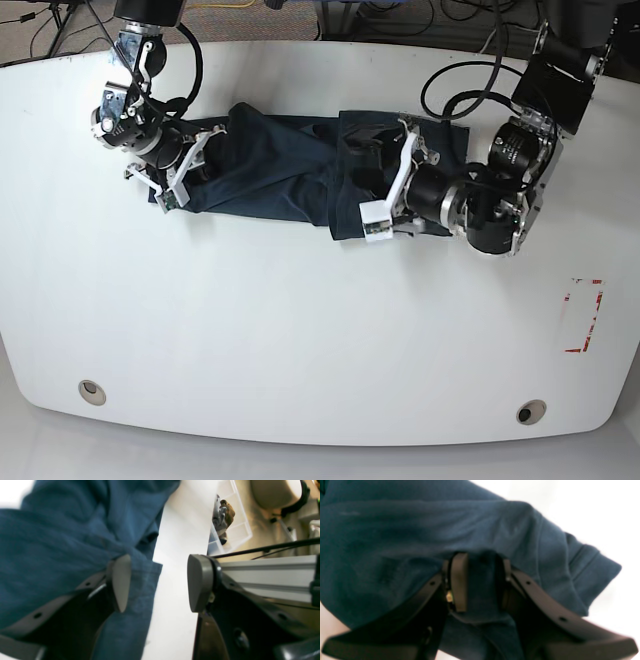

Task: Layout the t-shirt on the table in an organized manner, then fold the t-shirt properly
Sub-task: 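Pull the held strip end outward with the right gripper, straightening the strip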

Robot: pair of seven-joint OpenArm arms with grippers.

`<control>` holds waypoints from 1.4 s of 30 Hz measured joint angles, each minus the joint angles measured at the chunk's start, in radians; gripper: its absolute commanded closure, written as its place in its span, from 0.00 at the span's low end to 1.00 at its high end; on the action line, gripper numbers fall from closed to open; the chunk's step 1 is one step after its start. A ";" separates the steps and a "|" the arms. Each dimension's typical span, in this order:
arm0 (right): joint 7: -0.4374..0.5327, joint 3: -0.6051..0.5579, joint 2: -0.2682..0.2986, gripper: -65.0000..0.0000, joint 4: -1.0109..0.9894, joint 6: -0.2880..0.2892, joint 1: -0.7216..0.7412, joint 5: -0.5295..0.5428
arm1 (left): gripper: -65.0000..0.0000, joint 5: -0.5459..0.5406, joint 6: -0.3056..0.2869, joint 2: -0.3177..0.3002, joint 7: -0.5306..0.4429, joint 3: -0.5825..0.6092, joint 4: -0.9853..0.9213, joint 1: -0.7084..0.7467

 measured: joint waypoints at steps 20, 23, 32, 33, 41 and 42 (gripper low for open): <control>-0.004 0.001 -0.001 0.74 0.095 -0.001 -0.002 -0.001 | 0.94 0.659 0.000 0.069 -0.222 -0.333 0.002 0.183; -0.003 0.008 -0.018 0.74 0.153 -0.001 0.002 -0.008 | 0.94 0.737 0.002 0.074 -0.261 -0.338 -0.001 0.225; -0.154 0.009 -0.034 0.68 0.296 0.003 0.017 -0.002 | 0.94 0.818 -0.003 0.094 -0.341 -0.330 -0.059 0.302; -0.179 0.013 -0.034 0.61 0.306 0.002 0.024 -0.003 | 0.94 0.808 -0.003 0.092 -0.362 -0.335 -0.077 0.301; -0.296 0.248 -0.119 0.09 0.326 0.003 0.093 0.089 | 0.94 0.736 -0.017 0.066 -0.502 -0.358 -0.214 0.283; -0.318 0.287 -0.122 0.03 0.325 0.003 0.098 0.112 | 0.94 0.729 -0.019 0.063 -0.515 -0.362 -0.226 0.282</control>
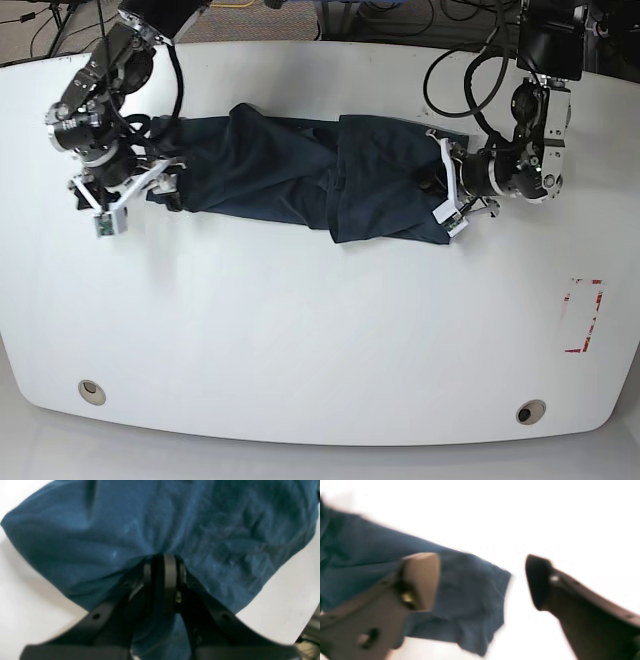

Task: Layout the t-shirt on the table in an organized manner, then fold the t-shirt properly
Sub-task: 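Pull the held strip end outward with the right gripper, straightening the strip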

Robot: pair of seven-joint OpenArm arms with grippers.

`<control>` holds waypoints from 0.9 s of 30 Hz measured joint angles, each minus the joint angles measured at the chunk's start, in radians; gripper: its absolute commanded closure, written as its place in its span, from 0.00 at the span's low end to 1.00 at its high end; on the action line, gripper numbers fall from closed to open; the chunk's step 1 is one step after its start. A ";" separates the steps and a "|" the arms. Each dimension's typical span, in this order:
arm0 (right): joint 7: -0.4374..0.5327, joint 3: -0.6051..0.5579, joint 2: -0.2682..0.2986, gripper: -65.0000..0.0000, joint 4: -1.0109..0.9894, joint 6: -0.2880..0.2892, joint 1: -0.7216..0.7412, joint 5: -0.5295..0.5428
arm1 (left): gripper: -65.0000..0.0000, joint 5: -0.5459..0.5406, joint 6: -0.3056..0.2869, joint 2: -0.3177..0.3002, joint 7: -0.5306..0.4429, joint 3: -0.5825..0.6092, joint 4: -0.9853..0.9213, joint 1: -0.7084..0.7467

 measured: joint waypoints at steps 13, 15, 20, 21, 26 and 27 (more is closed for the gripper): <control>-0.164 0.322 0.046 0.01 -0.250 -0.009 0.063 0.354 | 0.94 -0.015 -0.006 -0.003 -0.029 -0.006 -0.035 -0.005; -0.170 0.338 0.059 0.01 -0.316 -0.005 0.058 0.356 | 0.94 -0.014 -0.006 -0.003 -0.029 -0.006 -0.035 -0.005; -0.148 0.352 0.089 0.01 -0.443 -0.008 0.052 0.355 | 0.94 -0.015 -0.006 -0.003 -0.030 -0.006 -0.035 -0.005; -0.138 0.349 0.094 0.01 -0.459 -0.008 0.050 0.360 | 0.94 -0.015 -0.006 -0.003 -0.029 -0.006 -0.035 -0.005; -0.113 0.323 0.105 0.01 -0.475 -0.008 0.036 0.364 | 0.94 -0.014 -0.006 -0.003 -0.029 -0.006 -0.035 -0.005; -0.109 0.312 0.106 0.01 -0.476 -0.008 0.033 0.364 | 0.94 -0.015 -0.006 -0.003 -0.030 -0.006 -0.035 -0.005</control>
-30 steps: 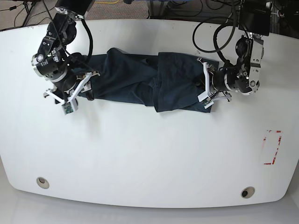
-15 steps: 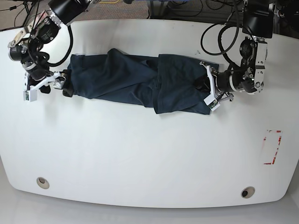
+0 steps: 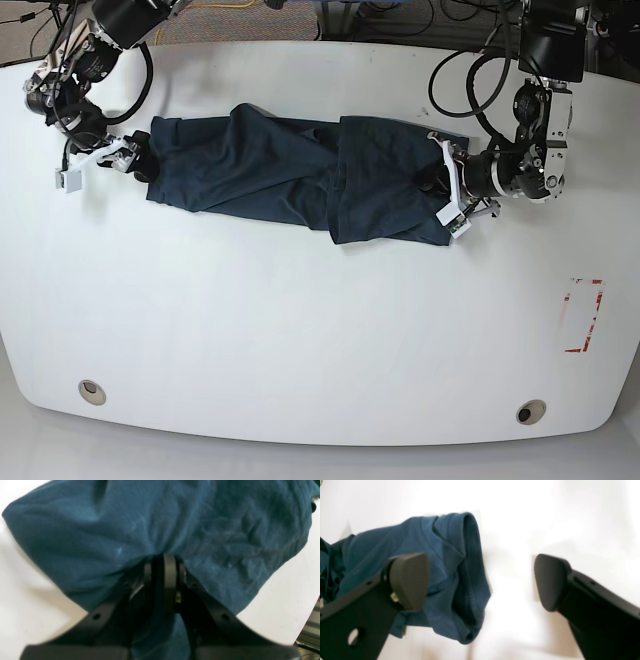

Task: Layout the t-shirt on the table in an organized manner, then fold the t-shirt properly
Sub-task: 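Pull the held strip end outward with the right gripper, straightening the strip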

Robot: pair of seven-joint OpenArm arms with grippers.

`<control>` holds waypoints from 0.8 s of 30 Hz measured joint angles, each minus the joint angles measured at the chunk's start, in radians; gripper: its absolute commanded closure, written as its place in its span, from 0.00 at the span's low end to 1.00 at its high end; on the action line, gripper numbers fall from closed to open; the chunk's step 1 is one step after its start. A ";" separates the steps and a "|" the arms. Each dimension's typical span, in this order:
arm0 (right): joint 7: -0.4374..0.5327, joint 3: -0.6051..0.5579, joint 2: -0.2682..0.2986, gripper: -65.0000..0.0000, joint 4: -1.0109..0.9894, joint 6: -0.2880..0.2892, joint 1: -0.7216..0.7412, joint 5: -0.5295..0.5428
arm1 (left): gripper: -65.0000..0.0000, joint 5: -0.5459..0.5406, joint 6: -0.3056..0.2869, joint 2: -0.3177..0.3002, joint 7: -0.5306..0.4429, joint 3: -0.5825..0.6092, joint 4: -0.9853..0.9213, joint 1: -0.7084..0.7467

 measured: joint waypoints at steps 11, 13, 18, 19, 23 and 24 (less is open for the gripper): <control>0.043 -0.076 -0.072 0.01 0.000 0.008 -0.002 0.016 | 0.94 0.000 0.000 0.000 0.000 0.000 0.000 0.000; 0.049 -0.101 -0.075 0.02 0.000 0.008 -0.002 0.016 | 0.94 0.000 0.000 0.000 0.001 0.000 0.000 0.000; 0.061 -0.140 -0.083 0.18 0.000 0.008 0.002 -0.008 | 0.94 0.000 0.000 0.000 0.000 0.000 0.000 0.000; 0.063 -0.144 -0.087 0.27 0.001 0.008 0.002 -0.016 | 0.94 0.000 0.000 0.000 0.000 0.000 0.000 0.000; 0.072 -0.150 -0.113 0.63 0.005 0.008 0.007 -0.073 | 0.94 0.001 0.000 0.000 0.001 0.000 0.000 0.000; 0.071 -0.150 -0.115 0.75 0.005 0.008 0.009 -0.085 | 0.94 0.000 0.000 0.000 0.001 0.000 0.000 0.000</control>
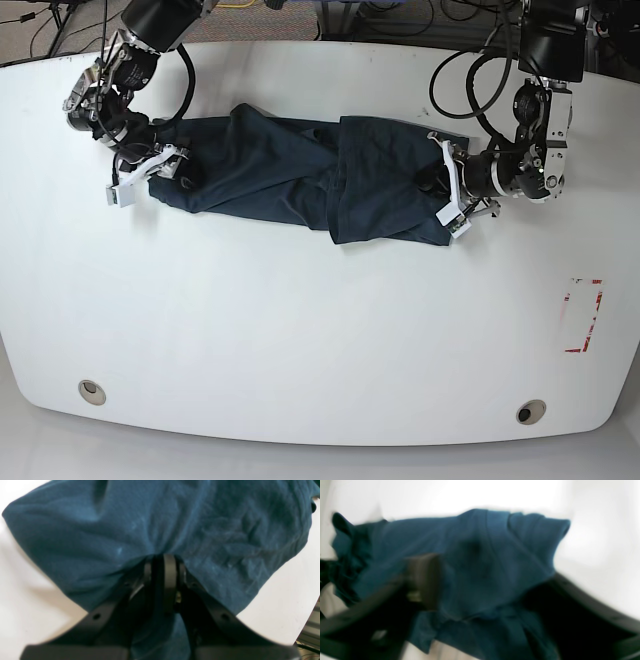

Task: Layout the t-shirt on the table in an organized manner, then fold the t-shirt properly
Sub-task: 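Pull the held strip end outward with the right gripper, straightening the strip, then fold the strip end with the right gripper onto the left gripper's fold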

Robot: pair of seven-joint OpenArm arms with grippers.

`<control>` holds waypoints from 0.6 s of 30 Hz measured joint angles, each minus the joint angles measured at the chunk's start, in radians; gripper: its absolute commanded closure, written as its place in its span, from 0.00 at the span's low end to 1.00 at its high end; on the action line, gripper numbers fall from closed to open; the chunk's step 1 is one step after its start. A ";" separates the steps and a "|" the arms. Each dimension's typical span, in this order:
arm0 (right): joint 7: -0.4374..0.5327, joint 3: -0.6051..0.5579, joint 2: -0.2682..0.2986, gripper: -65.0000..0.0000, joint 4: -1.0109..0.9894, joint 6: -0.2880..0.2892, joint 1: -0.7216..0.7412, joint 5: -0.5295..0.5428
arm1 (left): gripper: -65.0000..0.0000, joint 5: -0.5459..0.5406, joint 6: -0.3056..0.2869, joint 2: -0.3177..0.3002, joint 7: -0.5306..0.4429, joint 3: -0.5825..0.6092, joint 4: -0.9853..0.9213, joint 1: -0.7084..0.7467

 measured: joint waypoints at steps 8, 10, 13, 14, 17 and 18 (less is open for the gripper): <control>-0.025 -0.005 -0.023 0.96 0.023 -0.004 0.014 -0.080 | 0.94 0.000 0.000 0.001 0.005 0.001 0.000 0.000; -0.046 -0.006 -0.026 0.96 0.068 -0.004 0.009 -0.091 | 0.94 0.000 0.000 0.003 0.017 0.001 0.000 -0.003; -0.055 -0.041 -0.023 0.96 0.157 -0.004 -0.007 -0.099 | 0.94 0.014 0.000 0.009 0.031 0.001 0.000 -0.007; -0.061 -0.057 -0.021 0.96 0.184 -0.003 -0.011 -0.099 | 0.94 0.025 -0.001 0.015 0.032 0.000 0.000 -0.009; -0.075 -0.104 -0.021 0.96 0.258 -0.005 -0.016 -0.092 | 0.94 0.068 0.000 0.040 0.030 -0.003 0.002 -0.011; -0.074 -0.126 -0.021 0.96 0.291 -0.003 -0.019 -0.092 | 0.94 0.084 0.000 0.046 0.028 -0.003 0.003 -0.011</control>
